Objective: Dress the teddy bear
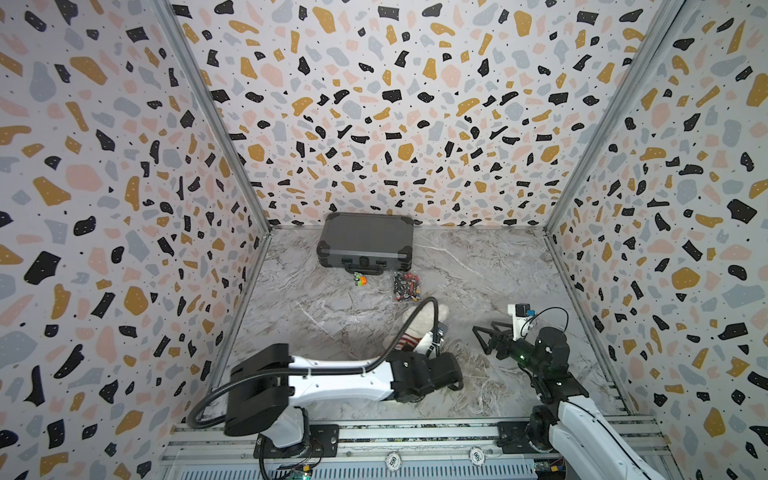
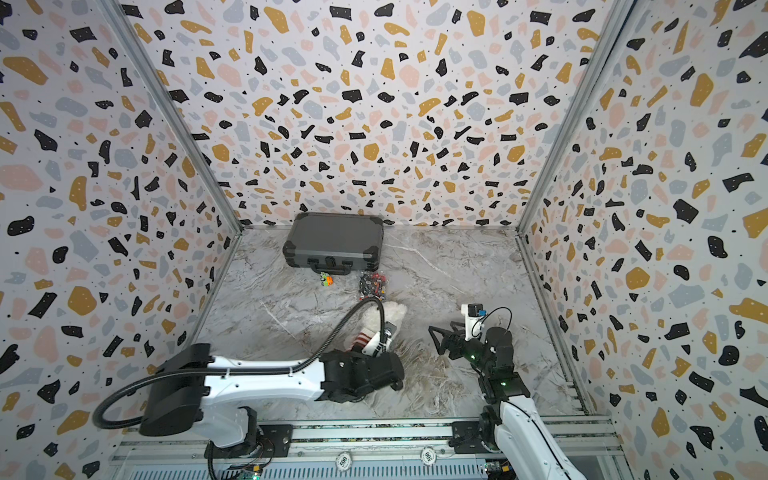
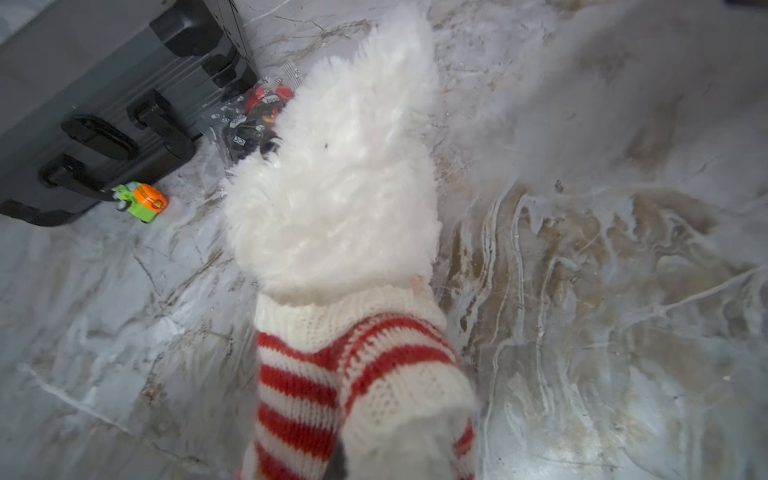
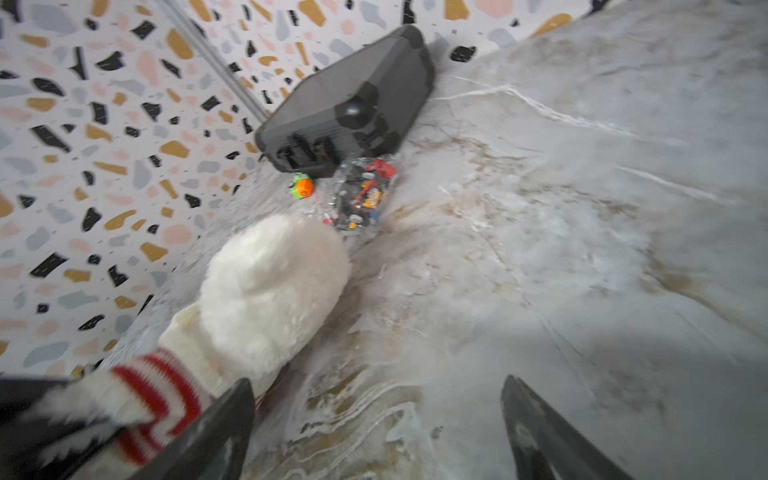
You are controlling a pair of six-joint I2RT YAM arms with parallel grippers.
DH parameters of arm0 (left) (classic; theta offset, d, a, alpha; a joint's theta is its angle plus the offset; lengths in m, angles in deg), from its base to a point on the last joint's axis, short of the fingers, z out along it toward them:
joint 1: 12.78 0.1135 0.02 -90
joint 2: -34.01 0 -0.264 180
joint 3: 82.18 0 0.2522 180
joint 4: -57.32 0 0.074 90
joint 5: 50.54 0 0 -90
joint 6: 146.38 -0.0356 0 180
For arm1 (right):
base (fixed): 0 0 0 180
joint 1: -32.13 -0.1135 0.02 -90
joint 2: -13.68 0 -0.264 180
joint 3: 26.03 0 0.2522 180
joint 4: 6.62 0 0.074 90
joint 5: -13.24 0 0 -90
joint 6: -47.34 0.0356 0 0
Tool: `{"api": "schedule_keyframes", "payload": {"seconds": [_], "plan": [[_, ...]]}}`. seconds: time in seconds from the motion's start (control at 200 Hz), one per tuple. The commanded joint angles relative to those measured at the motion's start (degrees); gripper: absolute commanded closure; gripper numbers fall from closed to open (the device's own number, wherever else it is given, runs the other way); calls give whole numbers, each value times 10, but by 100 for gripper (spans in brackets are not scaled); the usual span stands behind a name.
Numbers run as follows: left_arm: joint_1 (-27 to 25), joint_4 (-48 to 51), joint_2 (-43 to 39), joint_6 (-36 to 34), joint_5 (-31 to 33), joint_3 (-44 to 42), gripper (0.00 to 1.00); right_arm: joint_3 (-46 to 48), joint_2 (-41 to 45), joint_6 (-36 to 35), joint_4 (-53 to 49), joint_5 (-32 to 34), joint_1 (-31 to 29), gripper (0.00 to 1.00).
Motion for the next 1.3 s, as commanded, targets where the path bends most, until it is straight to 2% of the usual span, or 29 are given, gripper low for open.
{"api": "schedule_keyframes", "payload": {"seconds": [0.0, 0.11, 0.215, 0.325, 0.451, 0.641, 0.791, 1.021, 1.296], "plan": [[54, -127, -93, -19, -109, -51, 100, 1, 50, -17, 69, -19, -67, 7], [107, -173, -180, -16, -185, -94, 100, 1, 89, -52, 78, 24, -162, 9], [142, -204, -240, -9, -239, -122, 100, 2, 100, -84, 87, 57, -244, 16], [161, -220, -280, -3, -278, -138, 100, -9, 71, -117, 88, 104, -307, 24], [179, -263, -313, 23, -322, -165, 100, -32, 9, -138, 90, 152, -350, 35], [188, -313, -342, 53, -372, -181, 100, -53, -52, -152, 104, 228, -390, 51], [193, -339, -350, 72, -403, -191, 100, -61, -64, -159, 127, 263, -407, 58], [196, -371, -357, 96, -420, -212, 100, -75, -100, -174, 149, 268, -418, 61], [202, -400, -361, 112, -437, -227, 100, -81, -115, -189, 163, 270, -430, 86]]}}
